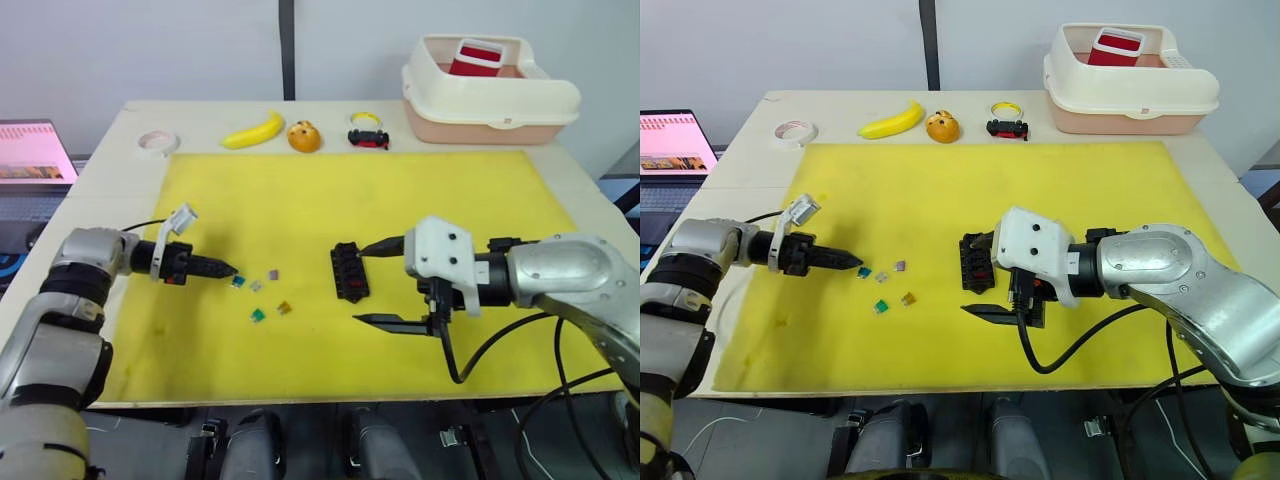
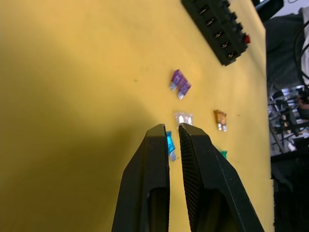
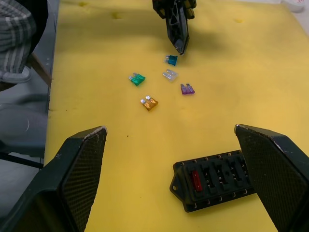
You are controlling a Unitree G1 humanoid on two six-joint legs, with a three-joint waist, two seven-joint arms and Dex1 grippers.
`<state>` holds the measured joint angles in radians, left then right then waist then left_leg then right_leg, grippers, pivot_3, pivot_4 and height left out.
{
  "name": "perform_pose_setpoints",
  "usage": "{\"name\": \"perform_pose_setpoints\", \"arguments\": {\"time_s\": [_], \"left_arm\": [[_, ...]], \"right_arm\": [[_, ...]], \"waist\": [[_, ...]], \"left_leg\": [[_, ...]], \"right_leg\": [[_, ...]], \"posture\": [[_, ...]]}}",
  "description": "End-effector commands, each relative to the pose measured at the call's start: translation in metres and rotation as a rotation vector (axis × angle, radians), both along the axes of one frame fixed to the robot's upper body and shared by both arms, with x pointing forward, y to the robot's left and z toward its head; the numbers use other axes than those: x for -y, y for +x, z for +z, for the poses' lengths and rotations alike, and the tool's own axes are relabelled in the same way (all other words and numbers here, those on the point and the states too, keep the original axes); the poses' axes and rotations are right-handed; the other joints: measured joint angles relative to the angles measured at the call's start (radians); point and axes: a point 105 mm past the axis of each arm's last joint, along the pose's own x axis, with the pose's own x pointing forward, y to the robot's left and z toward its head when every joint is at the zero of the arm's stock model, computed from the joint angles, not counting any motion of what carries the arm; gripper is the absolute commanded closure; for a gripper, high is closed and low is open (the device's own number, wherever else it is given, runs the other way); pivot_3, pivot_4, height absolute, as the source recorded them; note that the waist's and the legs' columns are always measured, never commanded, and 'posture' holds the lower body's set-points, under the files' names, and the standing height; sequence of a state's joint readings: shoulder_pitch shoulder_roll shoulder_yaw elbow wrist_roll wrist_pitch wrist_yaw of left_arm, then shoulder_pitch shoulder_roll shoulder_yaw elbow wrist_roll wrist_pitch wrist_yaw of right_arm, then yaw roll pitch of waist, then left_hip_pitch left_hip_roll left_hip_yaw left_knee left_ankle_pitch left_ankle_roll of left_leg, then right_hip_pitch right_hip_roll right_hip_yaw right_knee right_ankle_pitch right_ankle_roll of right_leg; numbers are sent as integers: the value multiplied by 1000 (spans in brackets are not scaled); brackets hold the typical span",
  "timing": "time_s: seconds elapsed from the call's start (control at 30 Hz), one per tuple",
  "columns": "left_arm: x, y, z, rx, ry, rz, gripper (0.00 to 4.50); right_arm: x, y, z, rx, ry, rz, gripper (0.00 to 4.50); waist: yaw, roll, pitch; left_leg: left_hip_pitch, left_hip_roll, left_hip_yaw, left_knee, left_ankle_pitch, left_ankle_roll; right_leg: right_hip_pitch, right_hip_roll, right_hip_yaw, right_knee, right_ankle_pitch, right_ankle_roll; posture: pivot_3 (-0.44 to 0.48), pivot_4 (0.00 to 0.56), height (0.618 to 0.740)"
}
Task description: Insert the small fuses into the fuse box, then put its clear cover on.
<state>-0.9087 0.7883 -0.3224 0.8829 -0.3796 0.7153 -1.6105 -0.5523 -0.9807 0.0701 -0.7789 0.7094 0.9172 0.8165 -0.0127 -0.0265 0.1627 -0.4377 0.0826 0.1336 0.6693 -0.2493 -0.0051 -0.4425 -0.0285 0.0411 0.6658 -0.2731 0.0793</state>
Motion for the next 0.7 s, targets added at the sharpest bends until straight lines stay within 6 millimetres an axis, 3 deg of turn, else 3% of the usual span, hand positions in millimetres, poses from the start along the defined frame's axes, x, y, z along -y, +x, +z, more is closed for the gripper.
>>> {"name": "perform_pose_setpoints", "arguments": {"time_s": [0.03,0.07,0.2,0.5,0.7], "left_arm": [[-7,-2,1,-4,19,12,3492],[-7,-3,0,-9,21,9,3230],[-6,-4,-1,-7,19,2,1384],[-13,-12,-9,-43,42,9,1384],[-4,-16,-18,-96,40,-22,1384]], "right_arm": [[-3,-3,3,26,12,11,0],[-4,-3,3,26,13,11,0],[-7,-4,0,27,12,16,0],[-11,-9,-2,-7,17,37,0],[-10,-9,-2,-19,4,42,0]], "waist": [[0,0,0],[0,0,0],[1,0,0],[-1,0,0],[-3,0,0]], "left_leg": [[0,0,0,0,0,0],[0,0,0,0,0,0],[0,0,0,0,0,0],[0,0,0,0,0,0],[0,0,0,0,0,0]], "right_leg": [[0,0,0,0,0,0],[0,0,0,0,0,0],[0,0,0,0,0,0],[0,0,0,1,0,0],[0,0,0,1,0,0]], "posture": [[0,150,739],[0,150,739],[0,150,739],[0,150,739],[0,150,739]]}}
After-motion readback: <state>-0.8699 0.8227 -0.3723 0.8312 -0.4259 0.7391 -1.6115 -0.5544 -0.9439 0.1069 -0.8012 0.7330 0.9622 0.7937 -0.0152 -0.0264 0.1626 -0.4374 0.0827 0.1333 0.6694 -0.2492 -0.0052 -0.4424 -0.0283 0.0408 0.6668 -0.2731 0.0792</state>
